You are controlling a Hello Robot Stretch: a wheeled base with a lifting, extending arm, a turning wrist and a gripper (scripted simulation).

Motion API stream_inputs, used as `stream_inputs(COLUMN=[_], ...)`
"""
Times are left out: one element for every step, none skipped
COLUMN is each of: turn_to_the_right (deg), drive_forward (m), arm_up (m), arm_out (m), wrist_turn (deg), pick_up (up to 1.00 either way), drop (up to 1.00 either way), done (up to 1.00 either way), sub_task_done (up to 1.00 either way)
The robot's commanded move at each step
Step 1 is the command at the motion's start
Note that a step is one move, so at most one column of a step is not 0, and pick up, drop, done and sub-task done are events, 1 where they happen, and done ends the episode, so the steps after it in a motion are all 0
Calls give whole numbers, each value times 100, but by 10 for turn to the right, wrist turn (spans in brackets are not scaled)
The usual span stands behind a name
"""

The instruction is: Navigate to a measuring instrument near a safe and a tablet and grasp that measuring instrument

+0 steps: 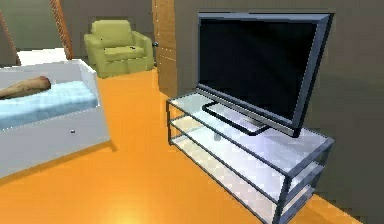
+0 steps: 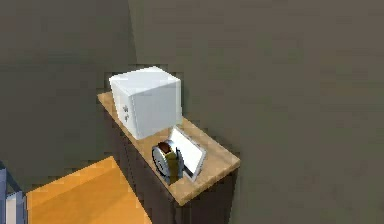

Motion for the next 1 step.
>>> stream_inputs(turn_to_the_right=[0], drive_forward=[0], arm_up=[32], arm_out=[0], wrist_turn=[0], pick_up=[0], drop=[0], done=[0], sub_task_done=[0])
